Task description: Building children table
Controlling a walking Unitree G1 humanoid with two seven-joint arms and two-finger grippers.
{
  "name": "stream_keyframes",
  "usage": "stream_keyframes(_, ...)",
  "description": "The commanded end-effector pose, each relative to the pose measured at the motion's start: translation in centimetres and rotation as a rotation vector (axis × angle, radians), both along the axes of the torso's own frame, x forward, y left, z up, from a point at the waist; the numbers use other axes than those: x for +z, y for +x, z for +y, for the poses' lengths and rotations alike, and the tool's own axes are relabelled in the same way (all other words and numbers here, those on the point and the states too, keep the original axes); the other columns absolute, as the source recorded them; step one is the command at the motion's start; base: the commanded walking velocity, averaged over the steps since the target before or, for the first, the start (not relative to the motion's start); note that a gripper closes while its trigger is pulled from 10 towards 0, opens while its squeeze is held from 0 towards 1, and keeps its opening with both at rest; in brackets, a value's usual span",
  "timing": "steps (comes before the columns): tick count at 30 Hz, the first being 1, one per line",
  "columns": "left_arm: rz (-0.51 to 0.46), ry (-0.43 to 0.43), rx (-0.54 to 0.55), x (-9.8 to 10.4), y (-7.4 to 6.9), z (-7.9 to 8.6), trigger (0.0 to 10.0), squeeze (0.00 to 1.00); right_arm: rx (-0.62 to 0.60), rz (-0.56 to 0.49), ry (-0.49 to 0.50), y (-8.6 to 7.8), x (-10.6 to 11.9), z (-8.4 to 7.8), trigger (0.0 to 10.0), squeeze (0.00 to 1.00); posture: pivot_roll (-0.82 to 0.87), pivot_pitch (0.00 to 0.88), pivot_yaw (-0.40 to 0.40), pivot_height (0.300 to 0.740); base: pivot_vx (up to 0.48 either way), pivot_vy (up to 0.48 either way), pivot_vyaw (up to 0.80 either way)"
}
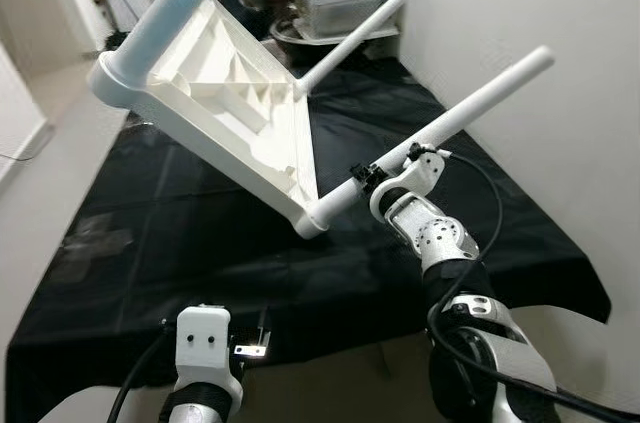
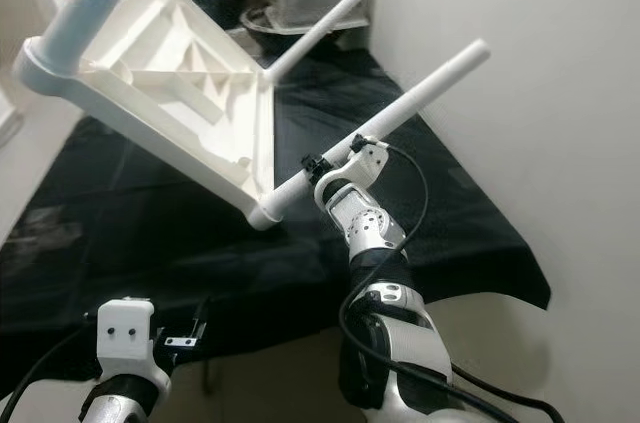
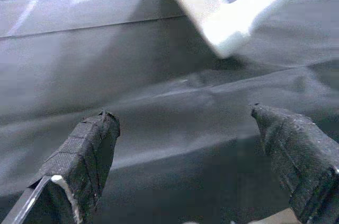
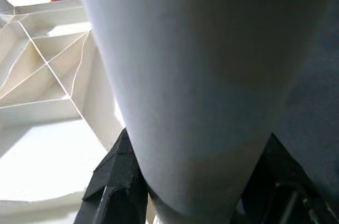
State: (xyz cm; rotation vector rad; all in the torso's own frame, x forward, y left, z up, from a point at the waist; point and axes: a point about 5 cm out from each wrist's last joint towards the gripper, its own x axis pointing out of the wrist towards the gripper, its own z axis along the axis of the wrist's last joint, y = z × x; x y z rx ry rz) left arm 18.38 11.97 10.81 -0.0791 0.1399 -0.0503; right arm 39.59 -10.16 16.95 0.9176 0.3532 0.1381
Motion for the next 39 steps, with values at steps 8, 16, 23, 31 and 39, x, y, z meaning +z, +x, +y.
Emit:
stream_keyframes(8,0.049,0.016,-0.008,-0.2,-1.6,0.0,10.0,0.0,0.221,0.279,0.13,-2.6,-4.6,6.5,0.0,0.0,0.14,0.09,0.048,0.74,0.0,0.0,0.0)
stream_keyframes(16,0.059,0.024,-0.014,-0.2,-1.7,0.0,10.0,0.0,0.252,0.384,0.22,-3.5,-5.6,8.3,0.0,0.0,0.15,0.085,0.045,0.74,0.0,0.0,0.0)
stream_keyframes(23,0.061,0.034,-0.017,-0.2,-1.6,0.1,10.0,0.0,0.016,0.34,0.212,-2.4,-5.1,7.2,10.0,0.0,0.15,0.078,0.045,0.74,0.0,0.0,0.0)
stream_keyframes(31,0.061,0.037,-0.018,-0.1,-1.5,0.1,10.0,0.0,-0.196,0.374,0.169,-2.2,-5.6,5.9,10.0,0.0,0.15,0.081,0.04,0.74,0.0,0.0,0.0)
stream_keyframes(39,0.06,0.04,-0.019,-0.1,-1.3,0.1,10.0,0.0,-0.166,0.383,0.211,-2.6,-5.3,7.4,10.0,1.0,0.14,0.079,0.042,0.74,0.0,0.0,0.0)
